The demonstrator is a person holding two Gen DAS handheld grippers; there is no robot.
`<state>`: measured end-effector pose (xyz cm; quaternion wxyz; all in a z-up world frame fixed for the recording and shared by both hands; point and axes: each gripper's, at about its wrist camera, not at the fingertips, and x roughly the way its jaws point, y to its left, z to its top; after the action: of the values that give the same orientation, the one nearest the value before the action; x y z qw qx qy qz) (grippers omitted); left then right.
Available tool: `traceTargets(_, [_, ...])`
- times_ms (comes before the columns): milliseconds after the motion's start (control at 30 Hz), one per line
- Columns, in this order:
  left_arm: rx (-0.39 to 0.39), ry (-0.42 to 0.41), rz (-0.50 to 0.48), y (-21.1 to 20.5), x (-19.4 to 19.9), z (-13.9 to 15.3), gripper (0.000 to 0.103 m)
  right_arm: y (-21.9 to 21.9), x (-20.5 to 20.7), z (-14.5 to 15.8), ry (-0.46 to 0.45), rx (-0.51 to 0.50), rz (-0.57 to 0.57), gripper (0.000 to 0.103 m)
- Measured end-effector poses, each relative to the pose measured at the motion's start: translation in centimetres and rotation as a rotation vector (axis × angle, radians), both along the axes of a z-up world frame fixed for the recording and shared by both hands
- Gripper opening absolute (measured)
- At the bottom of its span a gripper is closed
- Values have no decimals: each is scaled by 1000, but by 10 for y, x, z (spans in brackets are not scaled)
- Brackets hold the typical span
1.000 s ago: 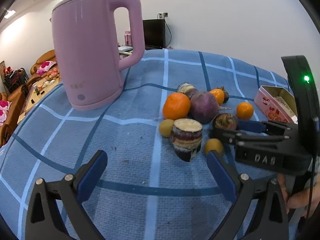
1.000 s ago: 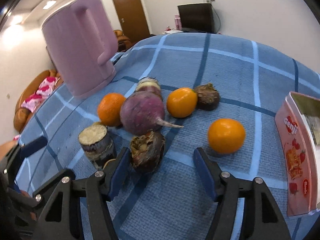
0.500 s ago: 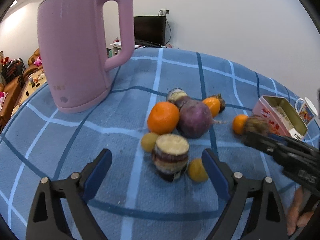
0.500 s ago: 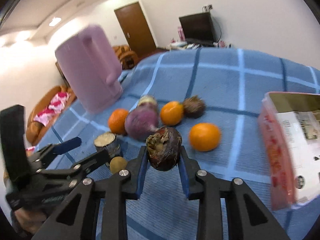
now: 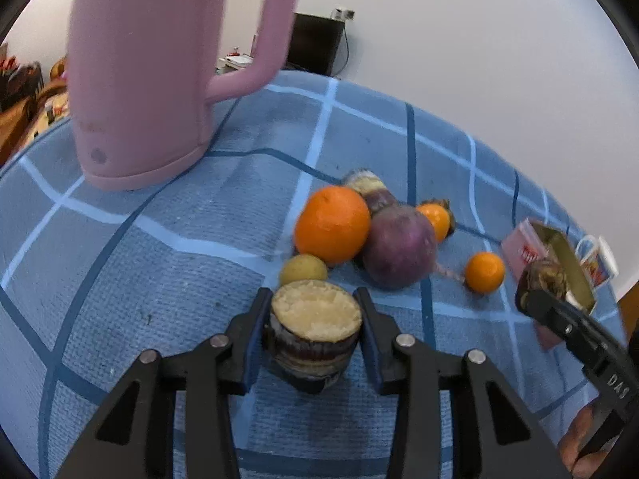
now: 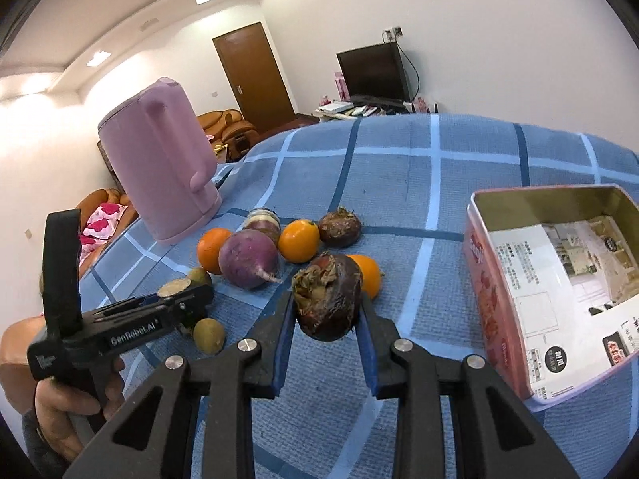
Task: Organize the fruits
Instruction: 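Carry both fruits over the pink tin and open both tools to drop them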
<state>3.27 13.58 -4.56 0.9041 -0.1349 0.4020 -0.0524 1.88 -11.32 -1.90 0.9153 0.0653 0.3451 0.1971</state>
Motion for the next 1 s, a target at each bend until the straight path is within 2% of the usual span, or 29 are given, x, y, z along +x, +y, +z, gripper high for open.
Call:
traceTargets(167, [28,-107,13,-2,-15,16,42,-4,-4,8,-38,27,-1,31])
traceTargets(267, [18,-157,-2,-9,-24,30,42,-12,-6,15,-59,48,-11,31])
traceTargets(367, [42,-197,-29,-24,-29,42,43,-28,-10,21,-82,61,-38,32])
traceTargets(600, [47,-229,-103,-72,-25,56,43,-78,-20,27,-124,56,-130,32])
traceTargets(1000, [49,-254,-258,-171,-16,68,43,-168,-24,31,-140,43,-302,31])
